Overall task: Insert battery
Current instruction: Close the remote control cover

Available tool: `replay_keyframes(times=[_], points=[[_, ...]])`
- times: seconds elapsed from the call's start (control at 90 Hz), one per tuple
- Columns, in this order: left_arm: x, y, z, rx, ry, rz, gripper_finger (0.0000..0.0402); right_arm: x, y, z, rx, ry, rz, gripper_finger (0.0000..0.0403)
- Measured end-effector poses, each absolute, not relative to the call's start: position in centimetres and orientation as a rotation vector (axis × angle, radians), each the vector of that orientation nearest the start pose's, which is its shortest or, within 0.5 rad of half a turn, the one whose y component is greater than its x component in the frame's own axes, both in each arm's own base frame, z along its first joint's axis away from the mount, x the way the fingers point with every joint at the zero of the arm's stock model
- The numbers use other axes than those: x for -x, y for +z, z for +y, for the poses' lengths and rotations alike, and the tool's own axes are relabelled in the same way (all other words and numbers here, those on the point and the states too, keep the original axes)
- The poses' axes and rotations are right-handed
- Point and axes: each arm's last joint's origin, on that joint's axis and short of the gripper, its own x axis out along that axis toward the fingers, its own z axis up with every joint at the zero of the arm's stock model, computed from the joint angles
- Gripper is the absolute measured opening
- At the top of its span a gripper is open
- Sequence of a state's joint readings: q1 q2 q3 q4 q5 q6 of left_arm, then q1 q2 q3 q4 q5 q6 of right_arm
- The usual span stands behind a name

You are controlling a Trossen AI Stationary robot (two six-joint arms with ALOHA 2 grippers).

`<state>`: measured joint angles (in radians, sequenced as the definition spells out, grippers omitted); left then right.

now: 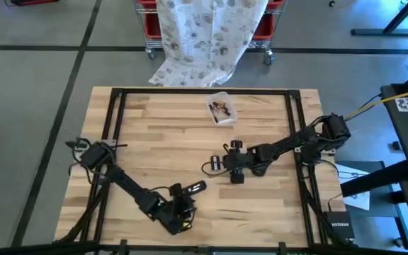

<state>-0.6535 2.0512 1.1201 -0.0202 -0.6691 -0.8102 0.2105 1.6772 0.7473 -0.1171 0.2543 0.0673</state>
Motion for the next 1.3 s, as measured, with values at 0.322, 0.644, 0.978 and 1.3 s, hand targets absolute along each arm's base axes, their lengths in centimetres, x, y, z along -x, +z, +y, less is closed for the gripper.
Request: replay_keyframes(times=[0.322, 0.644, 0.978, 1.3], points=[[-32.0, 9.9, -19.8, 0.066, 0.425, 0.761, 0.0129, -28.6, 12.3, 7.2, 0.175, -0.078, 0.948, 0.0184], [-29.8, 10.6, -17.7, -0.124, 0.601, 0.865, 0.0129, -27.9, 12.4, 9.3, 0.209, -0.117, 0.912, 0.0184], [-29.6, 12.9, -18.8, -0.022, 0.526, 0.792, 0.0129, -28.4, 12.6, 7.4, 0.279, -0.288, 0.881, 0.0184], [-33.0, 13.3, -21.4, 0.100, 0.322, 0.529, 0.0130, -30.1, 13.0, 2.4, 0.184, -0.337, 0.846, 0.0184]])
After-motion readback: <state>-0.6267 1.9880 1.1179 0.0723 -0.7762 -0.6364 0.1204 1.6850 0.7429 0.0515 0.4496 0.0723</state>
